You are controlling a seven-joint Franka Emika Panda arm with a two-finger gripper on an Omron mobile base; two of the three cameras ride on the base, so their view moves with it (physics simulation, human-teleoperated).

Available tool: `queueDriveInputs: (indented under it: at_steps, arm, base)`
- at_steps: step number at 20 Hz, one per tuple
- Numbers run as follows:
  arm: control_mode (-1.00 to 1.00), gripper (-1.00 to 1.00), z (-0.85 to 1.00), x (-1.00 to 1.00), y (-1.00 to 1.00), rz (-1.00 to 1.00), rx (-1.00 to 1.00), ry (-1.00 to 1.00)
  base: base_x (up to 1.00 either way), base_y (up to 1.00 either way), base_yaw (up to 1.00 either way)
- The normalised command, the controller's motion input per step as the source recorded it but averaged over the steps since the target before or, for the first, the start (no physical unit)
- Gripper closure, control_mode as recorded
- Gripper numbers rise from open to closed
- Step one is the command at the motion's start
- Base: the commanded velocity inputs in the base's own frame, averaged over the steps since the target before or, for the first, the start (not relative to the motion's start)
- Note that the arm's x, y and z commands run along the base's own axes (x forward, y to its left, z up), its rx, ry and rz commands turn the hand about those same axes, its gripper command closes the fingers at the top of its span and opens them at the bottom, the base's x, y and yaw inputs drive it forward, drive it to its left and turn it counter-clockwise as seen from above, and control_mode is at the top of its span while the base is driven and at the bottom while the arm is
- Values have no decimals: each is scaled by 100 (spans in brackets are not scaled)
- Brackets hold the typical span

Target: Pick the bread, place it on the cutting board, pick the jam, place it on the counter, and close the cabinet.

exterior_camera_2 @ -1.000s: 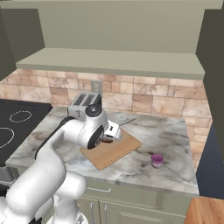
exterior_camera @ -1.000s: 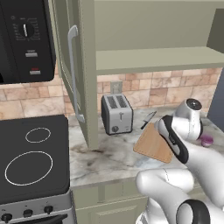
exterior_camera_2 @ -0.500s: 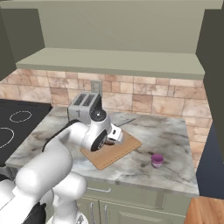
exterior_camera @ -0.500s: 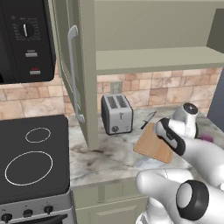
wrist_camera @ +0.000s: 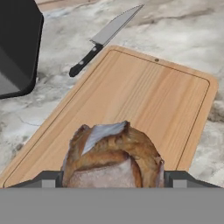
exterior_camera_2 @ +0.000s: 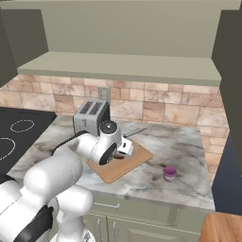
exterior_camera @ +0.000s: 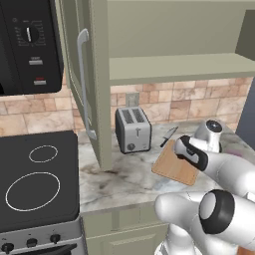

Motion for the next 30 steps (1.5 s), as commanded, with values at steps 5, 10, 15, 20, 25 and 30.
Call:
queueDriveInputs:
  at_steps: [5,10,15,20,25,30]
  arm:
    - [-100,100,-15,10,0,0,1,4]
    - [-100,100,-21,12,0,0,0,3]
    - [-100,100,-19,6,0,0,0,4]
    - [-100,100,-7,0,0,0,0,5]
    - [-100,100,0,0,0,0,0,7]
    - [-100,-100,0,3,0,0,0,4]
  base:
    - [0,0,0]
    - [0,0,0]
    - [0,0,0]
    - [0,0,0]
    - [0,0,0]
    - [0,0,0]
